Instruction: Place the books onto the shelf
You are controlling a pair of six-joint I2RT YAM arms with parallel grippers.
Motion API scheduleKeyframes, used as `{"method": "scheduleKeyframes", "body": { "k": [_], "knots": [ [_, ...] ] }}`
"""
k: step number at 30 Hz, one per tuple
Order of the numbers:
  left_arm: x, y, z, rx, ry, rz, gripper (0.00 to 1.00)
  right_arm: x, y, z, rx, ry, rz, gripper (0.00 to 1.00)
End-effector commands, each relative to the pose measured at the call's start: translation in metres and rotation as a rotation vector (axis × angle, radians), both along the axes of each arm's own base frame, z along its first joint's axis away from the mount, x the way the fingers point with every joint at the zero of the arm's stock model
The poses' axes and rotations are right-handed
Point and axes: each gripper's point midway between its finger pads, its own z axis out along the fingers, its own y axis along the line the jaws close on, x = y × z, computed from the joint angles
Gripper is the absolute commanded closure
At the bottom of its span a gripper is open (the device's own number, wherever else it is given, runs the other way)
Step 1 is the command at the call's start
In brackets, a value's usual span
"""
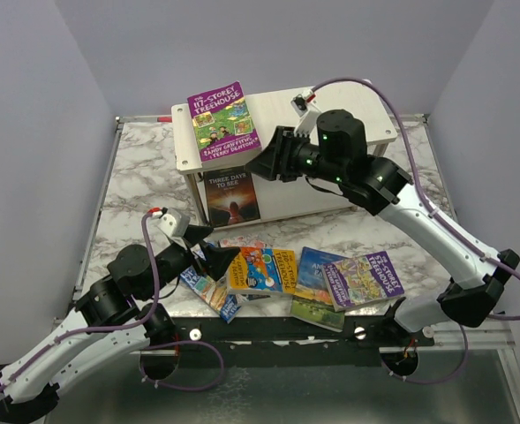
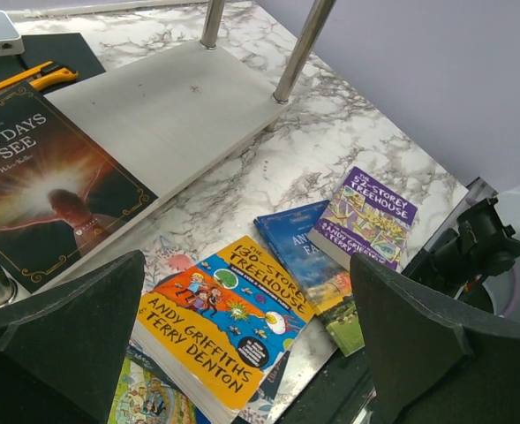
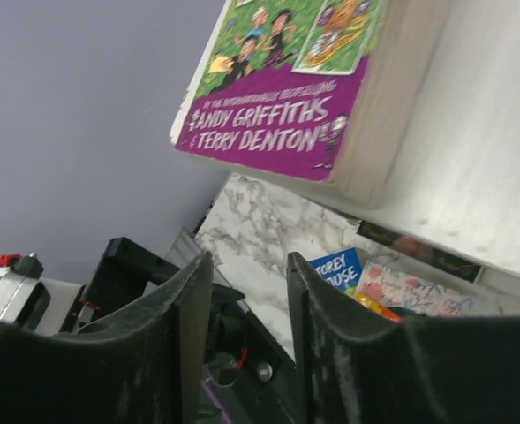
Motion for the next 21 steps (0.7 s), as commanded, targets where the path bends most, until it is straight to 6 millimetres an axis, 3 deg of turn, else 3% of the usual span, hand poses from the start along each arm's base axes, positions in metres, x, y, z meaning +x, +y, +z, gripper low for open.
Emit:
{"method": "scheduleKeyframes", "body": {
  "k": [1,4,8,21],
  "knots": [
    [0.000,0.004,-0.004,0.013,-0.004,0.011,0.01,-0.016,0.022,-0.014,-0.077,-0.012,0.067,0.66],
    [0.000,0.005,-0.003,0.012,-0.007,0.013,0.01,-0.018,0.038,-0.017,-0.083,-0.010,0.094,0.85],
    [0.000,0.007,-0.001,0.008,-0.010,0.021,0.01,-0.014,0.056,-0.021,-0.095,-0.002,0.117,0.99],
    [0.001,0.011,0.002,-0.001,-0.020,0.037,0.01,0.002,0.087,-0.023,-0.100,-0.026,0.107,0.99]
  ]
}}
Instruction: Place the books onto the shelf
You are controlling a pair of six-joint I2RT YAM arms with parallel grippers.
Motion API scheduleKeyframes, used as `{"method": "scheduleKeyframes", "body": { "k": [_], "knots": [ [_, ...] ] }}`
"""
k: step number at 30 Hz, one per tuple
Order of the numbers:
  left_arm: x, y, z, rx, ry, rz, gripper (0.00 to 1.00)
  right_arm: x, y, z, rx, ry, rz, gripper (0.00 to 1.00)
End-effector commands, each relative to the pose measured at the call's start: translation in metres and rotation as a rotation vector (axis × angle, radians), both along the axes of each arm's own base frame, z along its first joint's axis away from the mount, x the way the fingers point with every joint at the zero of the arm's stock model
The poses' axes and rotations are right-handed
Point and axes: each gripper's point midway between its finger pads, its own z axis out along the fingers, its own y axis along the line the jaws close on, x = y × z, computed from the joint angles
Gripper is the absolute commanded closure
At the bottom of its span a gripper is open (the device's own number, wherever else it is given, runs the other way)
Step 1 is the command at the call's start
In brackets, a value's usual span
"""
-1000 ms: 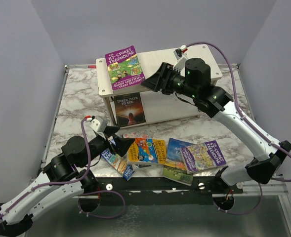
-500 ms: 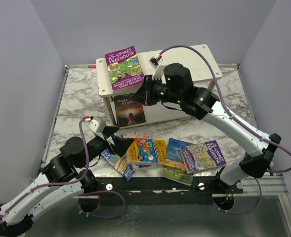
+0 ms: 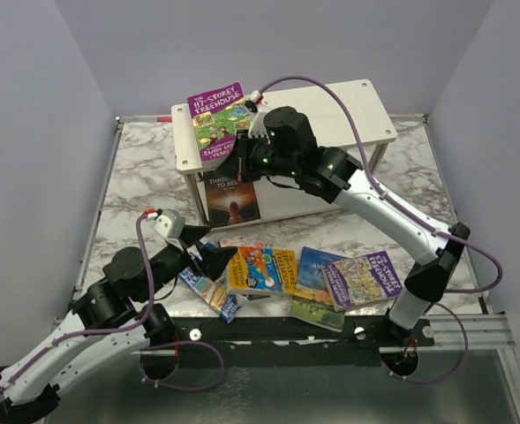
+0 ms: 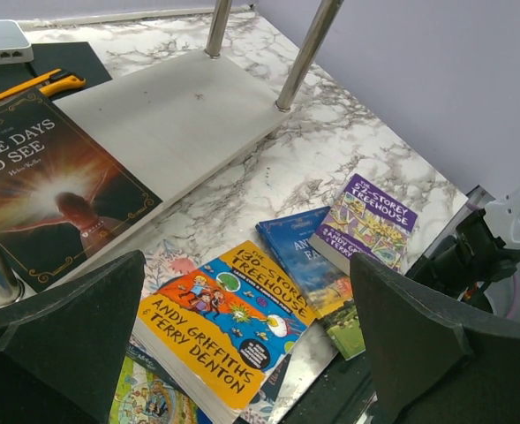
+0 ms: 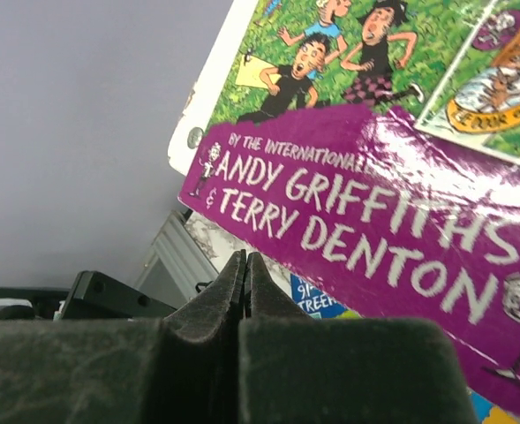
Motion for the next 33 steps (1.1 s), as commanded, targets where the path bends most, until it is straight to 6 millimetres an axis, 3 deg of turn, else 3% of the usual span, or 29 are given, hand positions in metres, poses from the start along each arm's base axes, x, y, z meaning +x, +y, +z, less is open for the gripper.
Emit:
{"method": "scheduleKeyframes", "body": {
  "k": [1,14,21,28,33],
  "knots": [
    [0.002,0.005,-0.002,0.015,-0.006,0.022,0.01,0.005,0.011,0.005,-0.004,-0.033,-0.009,0.99],
    [0.001,0.007,-0.001,0.011,-0.015,0.026,0.01,0.008,0.031,0.001,-0.017,-0.046,-0.015,0.99],
    [0.001,0.007,-0.001,0.015,-0.015,0.025,0.01,0.005,0.027,0.009,-0.010,-0.064,-0.029,0.99],
    [0.002,0.006,-0.002,0.016,-0.011,0.026,0.01,-0.006,0.001,0.014,-0.024,-0.084,-0.051,0.99],
    [0.003,0.003,-0.006,0.028,0.006,0.023,0.01,-0.016,-0.040,0.017,-0.040,-0.113,-0.127,0.93]
  ]
}}
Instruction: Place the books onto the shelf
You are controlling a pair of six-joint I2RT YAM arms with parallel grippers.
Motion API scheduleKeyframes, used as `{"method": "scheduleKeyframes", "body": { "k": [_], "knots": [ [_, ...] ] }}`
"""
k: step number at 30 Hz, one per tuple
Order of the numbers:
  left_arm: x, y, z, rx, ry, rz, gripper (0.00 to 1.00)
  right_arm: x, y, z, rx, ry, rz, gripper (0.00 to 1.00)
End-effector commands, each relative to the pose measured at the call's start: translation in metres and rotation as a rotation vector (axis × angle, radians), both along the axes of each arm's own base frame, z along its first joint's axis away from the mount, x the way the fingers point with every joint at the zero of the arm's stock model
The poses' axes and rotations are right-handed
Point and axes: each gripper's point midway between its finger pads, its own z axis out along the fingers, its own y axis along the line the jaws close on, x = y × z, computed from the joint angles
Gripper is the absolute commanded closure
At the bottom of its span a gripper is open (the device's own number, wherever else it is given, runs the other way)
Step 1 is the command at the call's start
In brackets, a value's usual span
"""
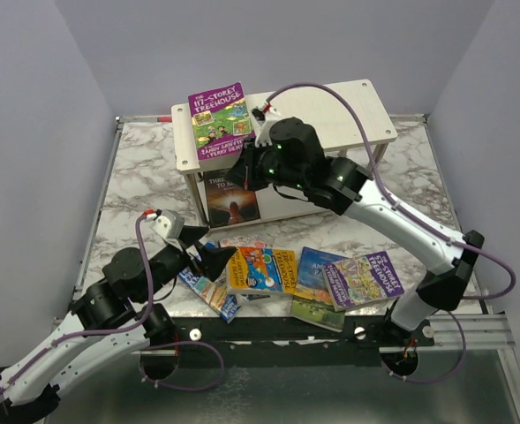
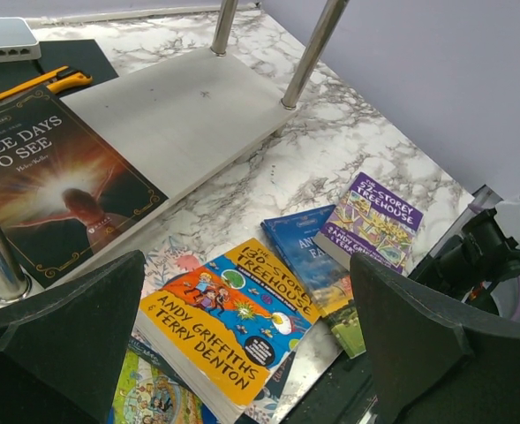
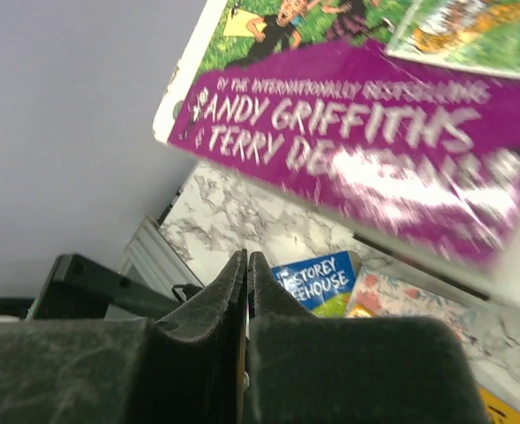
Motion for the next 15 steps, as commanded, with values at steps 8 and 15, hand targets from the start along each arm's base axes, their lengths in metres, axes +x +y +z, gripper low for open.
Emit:
{"method": "scheduleKeyframes", "body": {
  "k": [8,15],
  "knots": [
    [0.006,-0.015,-0.020,0.055,0.083,-0.015,0.01,-0.034,-0.108,-0.029,-0.062,-0.019,-0.196,0.61],
    [0.009,-0.029,-0.026,0.040,0.204,-0.010,0.01,-0.058,-0.173,-0.095,-0.127,0.068,-0.334,0.43]
  ]
}}
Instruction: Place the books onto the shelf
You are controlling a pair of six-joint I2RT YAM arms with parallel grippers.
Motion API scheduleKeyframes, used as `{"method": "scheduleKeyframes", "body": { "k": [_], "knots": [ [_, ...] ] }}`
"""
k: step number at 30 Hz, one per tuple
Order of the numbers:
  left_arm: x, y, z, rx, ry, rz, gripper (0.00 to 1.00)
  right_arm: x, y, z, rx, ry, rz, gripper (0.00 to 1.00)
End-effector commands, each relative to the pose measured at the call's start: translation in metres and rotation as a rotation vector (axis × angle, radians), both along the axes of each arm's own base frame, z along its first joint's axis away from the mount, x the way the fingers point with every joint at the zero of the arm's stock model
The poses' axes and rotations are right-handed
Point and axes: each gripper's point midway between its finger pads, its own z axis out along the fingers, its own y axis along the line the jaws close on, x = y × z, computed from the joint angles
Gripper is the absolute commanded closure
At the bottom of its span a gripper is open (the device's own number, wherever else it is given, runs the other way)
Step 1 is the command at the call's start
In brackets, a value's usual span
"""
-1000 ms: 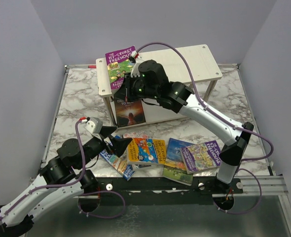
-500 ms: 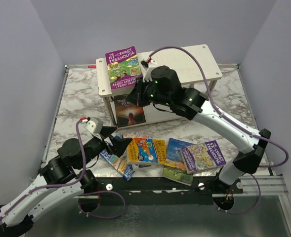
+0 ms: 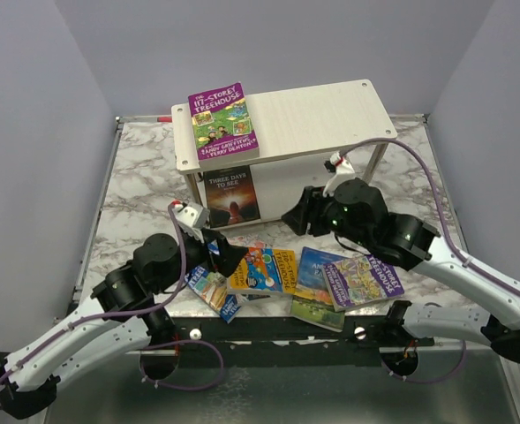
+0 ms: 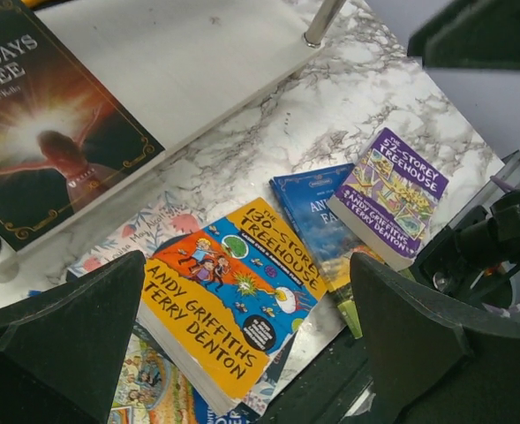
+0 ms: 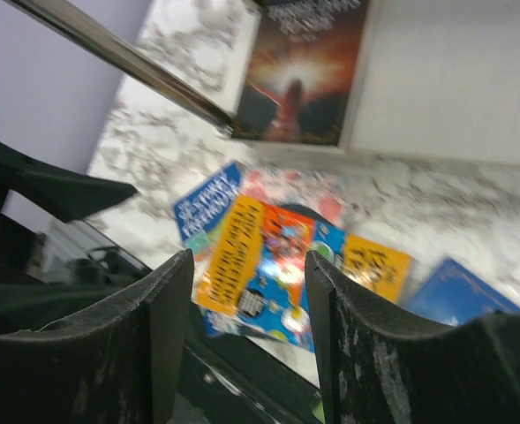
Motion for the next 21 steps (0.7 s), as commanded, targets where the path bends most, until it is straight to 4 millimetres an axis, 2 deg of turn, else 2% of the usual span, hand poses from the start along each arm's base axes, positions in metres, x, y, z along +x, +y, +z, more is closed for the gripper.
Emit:
{"method": "scheduleKeyframes", "body": {
  "k": [1,5,10,16,21],
  "knots": [
    [-0.003,-0.010,0.006,-0.052,0.089,-0.002,0.01,-0.009,-0.041,-0.048,-0.057,0.076,-0.136,0.40],
    [0.000,-0.011,-0.015,-0.035,0.209,0.056,0.01,-0.025,-0.053,-0.085,-0.061,0.156,-0.149,0.36],
    [-0.005,-0.016,-0.052,0.007,0.413,0.117,0.01,-0.037,-0.056,-0.118,-0.058,0.225,-0.140,0.34],
    [-0.014,-0.007,-0.098,0.035,0.599,0.228,0.01,-0.045,-0.046,-0.141,-0.047,0.282,-0.100,0.33],
    [-0.018,0.006,-0.121,0.012,0.676,0.329,0.01,-0.047,-0.042,-0.152,-0.047,0.295,-0.078,0.33]
  ]
}}
